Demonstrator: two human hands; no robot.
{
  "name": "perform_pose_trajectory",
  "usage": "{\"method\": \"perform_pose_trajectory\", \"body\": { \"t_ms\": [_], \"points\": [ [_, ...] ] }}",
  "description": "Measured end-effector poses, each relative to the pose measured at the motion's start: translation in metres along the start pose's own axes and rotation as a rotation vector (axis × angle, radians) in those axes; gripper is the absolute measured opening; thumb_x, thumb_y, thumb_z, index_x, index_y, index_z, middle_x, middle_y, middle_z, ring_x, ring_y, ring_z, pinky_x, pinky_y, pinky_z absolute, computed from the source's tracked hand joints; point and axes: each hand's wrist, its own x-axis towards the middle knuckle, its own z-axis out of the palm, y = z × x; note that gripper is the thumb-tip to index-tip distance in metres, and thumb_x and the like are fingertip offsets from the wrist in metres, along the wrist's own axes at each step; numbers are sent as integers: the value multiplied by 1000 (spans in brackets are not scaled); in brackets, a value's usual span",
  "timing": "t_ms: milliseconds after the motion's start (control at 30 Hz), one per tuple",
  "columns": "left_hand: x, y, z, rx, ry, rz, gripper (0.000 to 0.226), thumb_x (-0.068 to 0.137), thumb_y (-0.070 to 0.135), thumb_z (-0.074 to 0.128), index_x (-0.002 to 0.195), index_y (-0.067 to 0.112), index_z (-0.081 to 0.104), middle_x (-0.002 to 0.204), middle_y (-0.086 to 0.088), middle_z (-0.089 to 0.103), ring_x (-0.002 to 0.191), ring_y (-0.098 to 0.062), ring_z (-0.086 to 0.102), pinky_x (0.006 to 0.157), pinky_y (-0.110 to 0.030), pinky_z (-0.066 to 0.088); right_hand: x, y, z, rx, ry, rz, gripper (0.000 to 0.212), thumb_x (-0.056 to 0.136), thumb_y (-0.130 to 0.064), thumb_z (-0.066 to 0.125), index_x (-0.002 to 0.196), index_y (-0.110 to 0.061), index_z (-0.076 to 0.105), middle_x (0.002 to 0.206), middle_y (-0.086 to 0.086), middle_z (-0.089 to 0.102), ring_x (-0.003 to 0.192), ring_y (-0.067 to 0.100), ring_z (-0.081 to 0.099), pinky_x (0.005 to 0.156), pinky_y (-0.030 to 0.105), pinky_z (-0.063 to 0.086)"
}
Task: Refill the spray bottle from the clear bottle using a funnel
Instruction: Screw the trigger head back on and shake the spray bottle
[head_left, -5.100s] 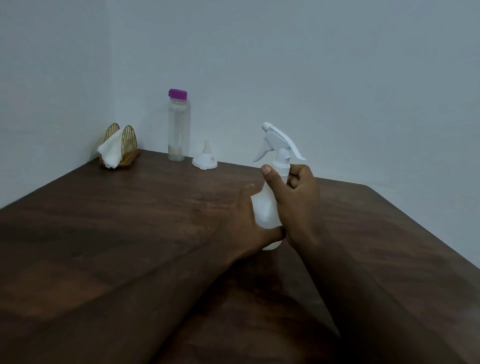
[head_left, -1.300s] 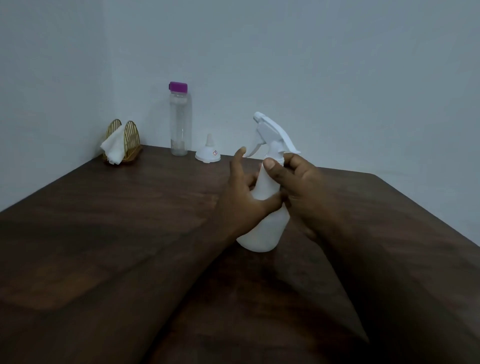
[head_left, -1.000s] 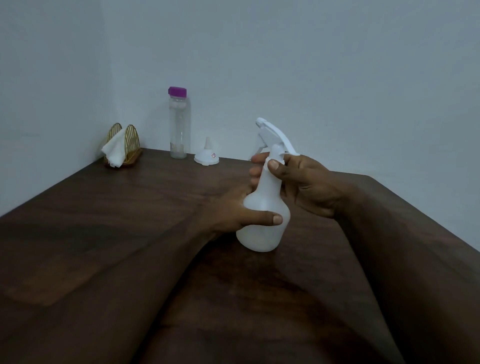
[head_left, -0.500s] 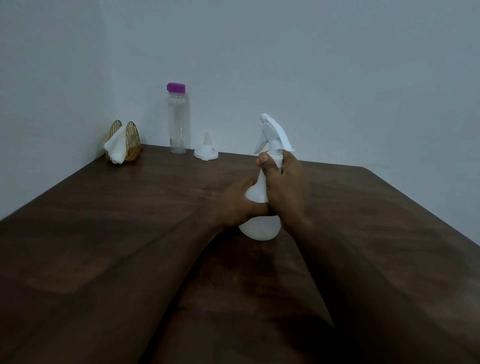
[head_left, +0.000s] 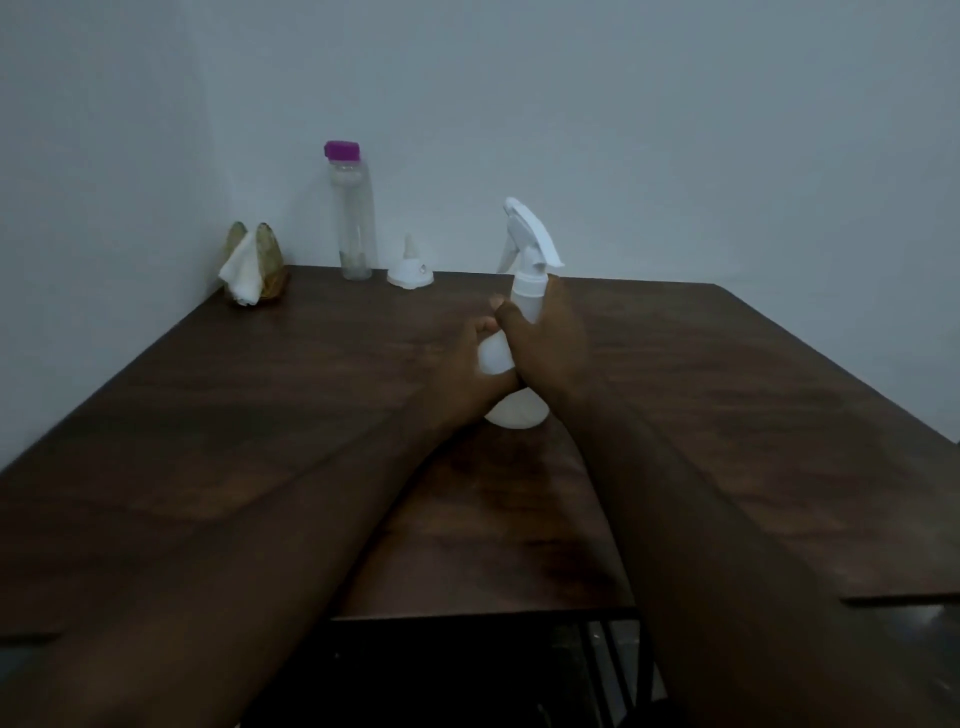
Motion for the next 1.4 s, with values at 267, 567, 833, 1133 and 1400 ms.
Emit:
{"method": "perform_pose_trajectory", "body": {
  "t_ms": [267,567,833,1133,1400],
  "points": [
    [-63,11,11,76,-51,28,90,69,46,81,143,24,36,140,3,51,126,-14,51,108,-37,41,-32,10,-38,-59,-157,-87,31,91,-39,64,111,-17,55,91,-10,59,78,-2,55,63,13,39],
    [-117,22,37,-49,13,20,87,70,33,85,141,27,33,118,22,50,102,9,53,78,-4,45,-68,-4,-78,-72,-204,-131,29,84,-43,72,96,-22,55,82,-13,60,76,0,58,60,11,41],
    [-132,18,31,-101,-86,47,72,72,36,83,131,22,44,123,10,59,110,-6,60,94,-28,50,-102,-22,-95,-148,-239,-38,35,87,-38,68,113,-16,62,107,1,68,98,15,65,89,36,54],
    [-202,26,21,-668,-166,56,60,80,17,68,136,11,46,124,-4,66,116,-19,63,95,-35,52,-127,-68,-120,-115,-135,36,43,71,-43,83,77,-4,66,79,7,71,74,19,73,67,37,61],
    [-238,39,32,-928,-102,89,60,80,16,66,136,8,46,130,-13,61,117,-28,62,99,-39,50,-144,-101,-114,-246,-119,-79,52,61,-56,83,83,-13,63,81,-2,68,77,15,70,70,35,59]
  ]
}}
